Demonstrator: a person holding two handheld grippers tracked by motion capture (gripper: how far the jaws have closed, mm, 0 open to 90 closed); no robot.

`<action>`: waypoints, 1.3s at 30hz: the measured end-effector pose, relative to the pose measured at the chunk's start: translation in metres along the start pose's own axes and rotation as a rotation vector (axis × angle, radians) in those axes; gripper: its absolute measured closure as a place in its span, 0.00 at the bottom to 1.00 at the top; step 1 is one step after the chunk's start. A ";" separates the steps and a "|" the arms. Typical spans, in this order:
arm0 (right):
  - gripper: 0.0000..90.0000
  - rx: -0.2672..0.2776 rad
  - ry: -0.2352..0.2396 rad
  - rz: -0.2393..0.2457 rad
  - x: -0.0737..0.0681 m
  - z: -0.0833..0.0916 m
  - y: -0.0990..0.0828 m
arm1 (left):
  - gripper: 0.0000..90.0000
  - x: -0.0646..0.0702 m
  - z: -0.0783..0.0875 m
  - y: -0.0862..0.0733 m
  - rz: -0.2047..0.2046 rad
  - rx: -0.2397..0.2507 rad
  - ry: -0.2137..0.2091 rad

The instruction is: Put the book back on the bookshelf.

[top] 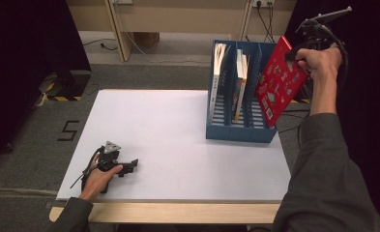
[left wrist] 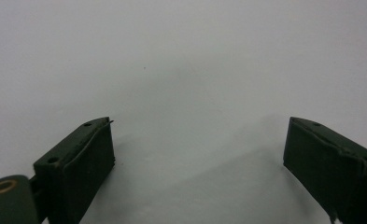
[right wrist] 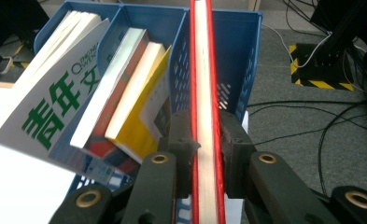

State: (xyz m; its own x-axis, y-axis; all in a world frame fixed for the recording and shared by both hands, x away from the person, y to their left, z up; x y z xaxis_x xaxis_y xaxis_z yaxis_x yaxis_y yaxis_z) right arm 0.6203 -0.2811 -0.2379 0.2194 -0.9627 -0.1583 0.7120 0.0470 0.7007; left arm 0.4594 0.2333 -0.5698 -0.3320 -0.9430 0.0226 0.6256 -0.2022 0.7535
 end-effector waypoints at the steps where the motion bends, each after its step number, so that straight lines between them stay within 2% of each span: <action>1: 0.87 0.001 0.002 -0.003 -0.001 -0.003 0.001 | 0.09 0.000 0.000 0.000 -0.001 0.000 0.000; 8: 0.87 0.005 0.003 0.002 -0.003 -0.023 0.006 | 0.09 0.000 0.000 0.000 -0.002 0.000 0.001; 17: 0.87 -0.002 -0.005 -0.027 0.001 -0.049 0.007 | 0.09 0.000 0.000 0.000 -0.005 0.000 0.003; 25: 0.87 -0.020 -0.004 -0.044 0.003 -0.072 -0.001 | 0.09 0.000 0.000 0.000 -0.007 -0.001 0.003; 33: 0.86 -0.050 0.002 -0.037 0.000 -0.093 -0.013 | 0.09 0.000 0.000 0.000 -0.005 -0.001 0.002; 39: 0.88 -0.031 0.029 -0.047 -0.005 -0.095 -0.013 | 0.09 0.000 0.000 0.000 -0.007 -0.001 0.003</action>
State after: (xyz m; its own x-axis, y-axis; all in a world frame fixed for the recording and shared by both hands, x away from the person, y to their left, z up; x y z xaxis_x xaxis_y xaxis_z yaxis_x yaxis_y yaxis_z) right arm 0.6733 -0.2516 -0.3120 0.2042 -0.9560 -0.2104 0.7421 0.0110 0.6702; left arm 0.4591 0.2330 -0.5700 -0.3341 -0.9424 0.0149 0.6237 -0.2092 0.7531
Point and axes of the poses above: each handheld gripper's, and its own axes: z roughly backward along the jaws, y roughly out of its top, x roughly to its right, the point moved 10 cm from there along -z, roughly forward along the jaws, and after that the axes turned 5 degrees about y, right-handed, at the moved point
